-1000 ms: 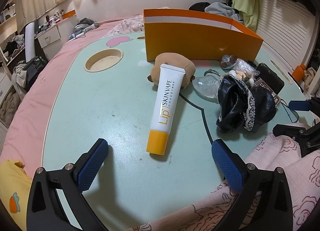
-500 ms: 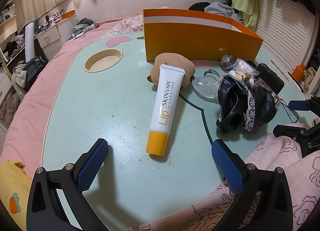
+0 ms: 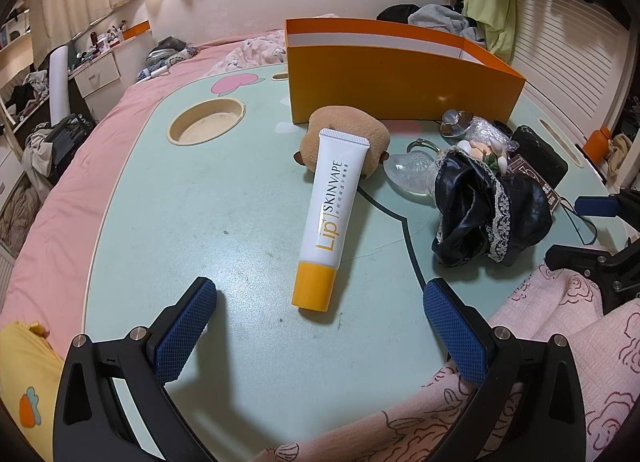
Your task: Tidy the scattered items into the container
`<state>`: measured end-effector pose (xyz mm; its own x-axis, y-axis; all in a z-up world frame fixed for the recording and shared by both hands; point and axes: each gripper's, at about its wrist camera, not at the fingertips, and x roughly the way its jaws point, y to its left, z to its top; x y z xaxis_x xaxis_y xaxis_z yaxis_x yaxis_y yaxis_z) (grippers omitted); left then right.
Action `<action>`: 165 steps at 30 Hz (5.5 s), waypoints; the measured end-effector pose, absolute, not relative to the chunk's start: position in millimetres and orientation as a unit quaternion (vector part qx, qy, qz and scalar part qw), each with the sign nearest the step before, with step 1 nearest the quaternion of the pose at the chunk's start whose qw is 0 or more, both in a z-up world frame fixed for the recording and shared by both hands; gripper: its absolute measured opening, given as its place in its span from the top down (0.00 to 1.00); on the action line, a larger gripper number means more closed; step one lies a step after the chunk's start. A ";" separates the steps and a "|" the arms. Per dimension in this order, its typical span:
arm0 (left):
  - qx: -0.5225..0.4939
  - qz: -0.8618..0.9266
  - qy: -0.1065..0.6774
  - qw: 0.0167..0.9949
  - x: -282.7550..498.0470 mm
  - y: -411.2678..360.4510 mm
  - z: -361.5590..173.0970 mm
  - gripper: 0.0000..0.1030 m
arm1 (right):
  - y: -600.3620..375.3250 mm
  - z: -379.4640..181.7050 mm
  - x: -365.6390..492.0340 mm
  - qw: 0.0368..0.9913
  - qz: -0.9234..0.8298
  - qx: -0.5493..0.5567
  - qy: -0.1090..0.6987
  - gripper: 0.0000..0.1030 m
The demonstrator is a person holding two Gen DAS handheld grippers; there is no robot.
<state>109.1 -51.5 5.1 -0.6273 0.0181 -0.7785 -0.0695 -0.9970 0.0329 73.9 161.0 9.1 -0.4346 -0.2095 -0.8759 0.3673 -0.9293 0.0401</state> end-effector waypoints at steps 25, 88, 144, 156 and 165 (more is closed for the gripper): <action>-0.409 0.912 0.007 0.043 113.1 -56.9 9.5 0.00 | 161.2 8.2 73.9 0.173 -0.845 0.499 0.077 0.00; -0.273 0.958 0.021 0.086 132.7 -48.4 26.5 0.79 | 180.3 13.8 34.1 0.103 -0.888 0.448 -0.009 0.74; -0.306 0.947 0.025 0.089 120.8 -47.2 16.1 0.79 | 179.0 10.5 39.2 0.107 -0.892 0.438 -0.009 0.74; -0.261 0.959 0.021 0.110 127.4 -50.5 55.6 0.79 | 174.0 44.4 59.1 0.118 -0.924 0.364 0.012 0.74; -0.203 0.971 -0.010 0.125 61.0 -54.3 131.9 0.79 | 152.2 103.2 33.1 0.136 -0.942 0.305 0.022 0.74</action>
<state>61.0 -54.3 131.9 -0.8861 0.2473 -0.3921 -0.2393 -0.9684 -0.0700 33.1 152.2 103.2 -0.7770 -0.2438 -0.5804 0.2704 -0.9618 0.0420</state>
